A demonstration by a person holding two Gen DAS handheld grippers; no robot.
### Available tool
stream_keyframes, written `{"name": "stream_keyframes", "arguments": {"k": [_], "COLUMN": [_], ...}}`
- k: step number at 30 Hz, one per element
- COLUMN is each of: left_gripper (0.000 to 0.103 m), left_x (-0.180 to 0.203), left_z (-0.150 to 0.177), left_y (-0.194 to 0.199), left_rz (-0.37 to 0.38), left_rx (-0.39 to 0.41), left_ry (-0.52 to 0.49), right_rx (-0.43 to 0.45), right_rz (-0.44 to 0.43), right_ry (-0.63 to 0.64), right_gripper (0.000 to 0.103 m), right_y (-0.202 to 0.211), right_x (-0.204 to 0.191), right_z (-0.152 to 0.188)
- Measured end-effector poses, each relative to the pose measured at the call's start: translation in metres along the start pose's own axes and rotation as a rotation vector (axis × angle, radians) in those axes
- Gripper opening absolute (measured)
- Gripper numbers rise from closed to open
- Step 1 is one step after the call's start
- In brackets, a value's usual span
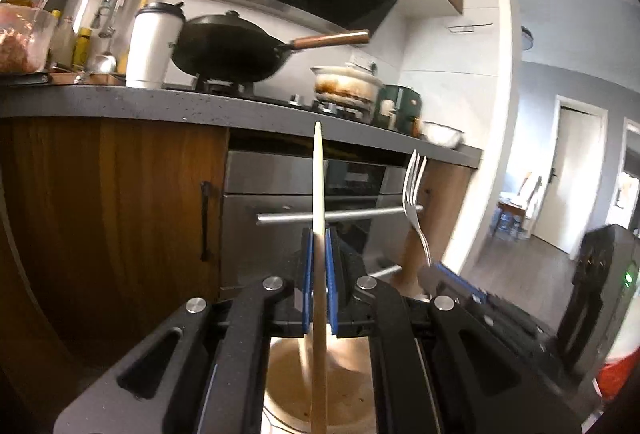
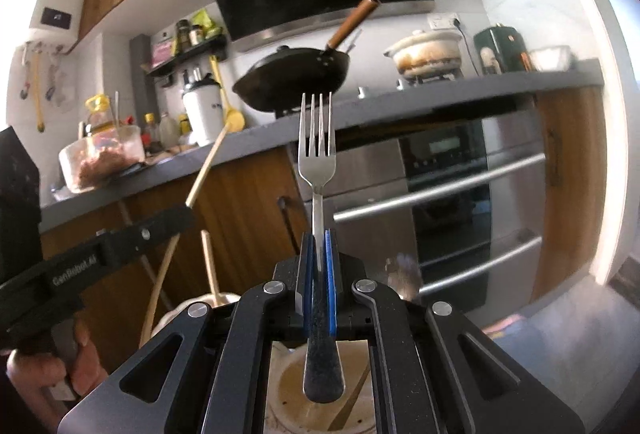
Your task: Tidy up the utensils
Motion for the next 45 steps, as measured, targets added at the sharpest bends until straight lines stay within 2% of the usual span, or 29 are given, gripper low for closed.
{"name": "stream_keyframes", "arguments": {"k": [8, 12, 16, 24, 30, 33, 37, 42, 45], "left_gripper": [0.006, 0.006, 0.006, 0.006, 0.006, 0.006, 0.006, 0.006, 0.006], "left_x": [-0.006, -0.008, -0.016, -0.021, -0.028, -0.031, -0.035, -0.038, -0.032], "left_z": [0.024, 0.031, 0.036, 0.044, 0.039, 0.026, 0.019, 0.015, 0.011], "left_y": [-0.009, -0.004, 0.003, 0.019, 0.021, 0.017, 0.001, -0.016, -0.021], "left_rz": [0.012, 0.035, 0.066, 0.105, 0.186, 0.253, 0.315, 0.334, 0.337], "left_rx": [-0.016, -0.019, -0.033, -0.030, -0.009, 0.031, 0.026, 0.042, 0.065], "left_ry": [0.008, -0.007, 0.023, 0.040, 0.116, 0.177, 0.256, 0.304, 0.283], "right_rx": [-0.020, -0.018, -0.012, -0.023, -0.026, -0.014, -0.001, 0.011, 0.009], "right_rz": [0.007, -0.010, -0.020, -0.002, -0.010, -0.014, -0.024, -0.031, -0.035], "right_ry": [0.037, 0.032, 0.037, 0.042, 0.018, 0.012, -0.002, -0.005, -0.008], "right_gripper": [0.007, 0.007, 0.007, 0.007, 0.007, 0.007, 0.006, 0.006, 0.006], "right_y": [-0.007, -0.003, 0.003, 0.010, 0.018, 0.021, 0.023, 0.022, 0.019], "right_x": [-0.002, -0.001, -0.003, -0.001, 0.002, 0.002, 0.004, 0.005, 0.005], "right_z": [0.019, 0.022, 0.025, 0.031, 0.038, 0.038, 0.034, 0.026, 0.024]}}
Point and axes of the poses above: each gripper's, at about its wrist camera, not at the fingertips, and y roughly against the way its jaws point, x to its right, z to its underside, the point moved 3 cm from there along -y, roughly the way its jaws point, and after that the axes turned 7 degrees about -z, right-handed, at the moved point
